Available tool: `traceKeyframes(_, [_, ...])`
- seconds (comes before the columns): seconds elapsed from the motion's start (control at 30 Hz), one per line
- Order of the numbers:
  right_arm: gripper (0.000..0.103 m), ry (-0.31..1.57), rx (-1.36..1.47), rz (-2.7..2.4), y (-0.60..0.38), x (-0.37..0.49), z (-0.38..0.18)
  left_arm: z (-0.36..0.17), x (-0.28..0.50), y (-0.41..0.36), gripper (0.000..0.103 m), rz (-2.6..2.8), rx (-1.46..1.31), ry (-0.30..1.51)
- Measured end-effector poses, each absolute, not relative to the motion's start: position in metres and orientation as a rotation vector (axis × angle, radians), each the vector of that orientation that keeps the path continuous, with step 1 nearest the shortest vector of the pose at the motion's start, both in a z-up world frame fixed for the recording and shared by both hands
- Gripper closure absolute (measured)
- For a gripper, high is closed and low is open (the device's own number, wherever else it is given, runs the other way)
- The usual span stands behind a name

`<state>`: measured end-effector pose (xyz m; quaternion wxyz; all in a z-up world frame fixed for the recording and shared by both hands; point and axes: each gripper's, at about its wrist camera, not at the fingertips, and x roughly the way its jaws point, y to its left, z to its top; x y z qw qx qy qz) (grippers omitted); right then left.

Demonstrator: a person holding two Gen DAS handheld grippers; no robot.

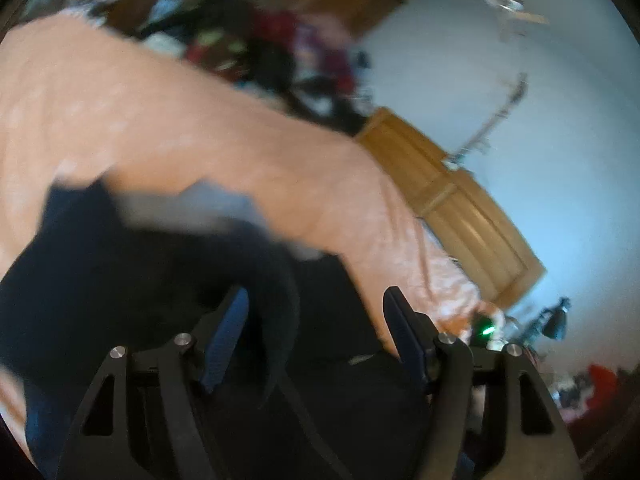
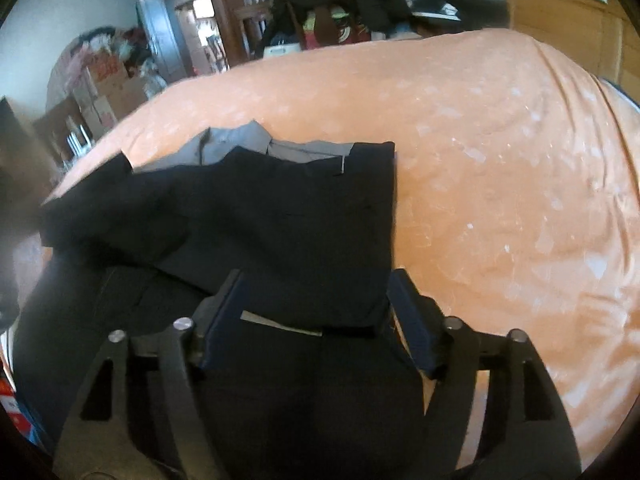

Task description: Fold small clothes

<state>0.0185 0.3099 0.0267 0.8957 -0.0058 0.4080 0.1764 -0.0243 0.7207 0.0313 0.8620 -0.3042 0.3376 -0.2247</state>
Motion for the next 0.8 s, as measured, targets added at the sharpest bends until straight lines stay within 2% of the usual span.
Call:
traceKeyframes(0.1, [0.031, 0.889, -0.018, 0.352, 0.302, 0.019, 0.025, -0.012, -0.076, 0.761, 0.032, -0.372, -0.709, 0.74])
traceKeyframes(0.2, [0.031, 0.919, -0.024, 0.258, 0.276, 0.011, 0.022, -0.046, -0.093, 0.784, 0.032, -0.327, -0.808, 0.74])
traceKeyframes(0.27, [0.031, 0.93, -0.001, 0.18, 0.253, 0.008, 0.024, -0.054, -0.097, 0.787, 0.034, -0.326, -0.847, 0.72])
traceKeyframes(0.37, [0.04, 0.896, 0.033, 0.156, 0.247, 0.005, 0.042, -0.053, -0.099, 0.78, 0.031, -0.325, -0.789, 0.708])
traceKeyframes(0.4, [0.045, 0.876, 0.062, 0.22, 0.259, 0.006, 0.048, -0.052, -0.099, 0.775, 0.031, -0.332, -0.77, 0.706])
traceKeyframes(0.5, [0.051, 0.887, 0.116, 0.478, 0.313, 0.014, 0.046, -0.043, -0.09, 0.768, 0.031, -0.339, -0.762, 0.703])
traceKeyframes(0.67, [0.049, 0.986, 0.151, 0.862, 0.422, 0.04, 0.009, -0.042, -0.085, 0.772, 0.031, -0.348, -0.798, 0.712])
traceKeyframes(0.8, [0.048, 1.102, 0.209, 0.845, 0.452, 0.062, -0.023, -0.043, -0.081, 0.77, 0.031, -0.351, -0.806, 0.722])
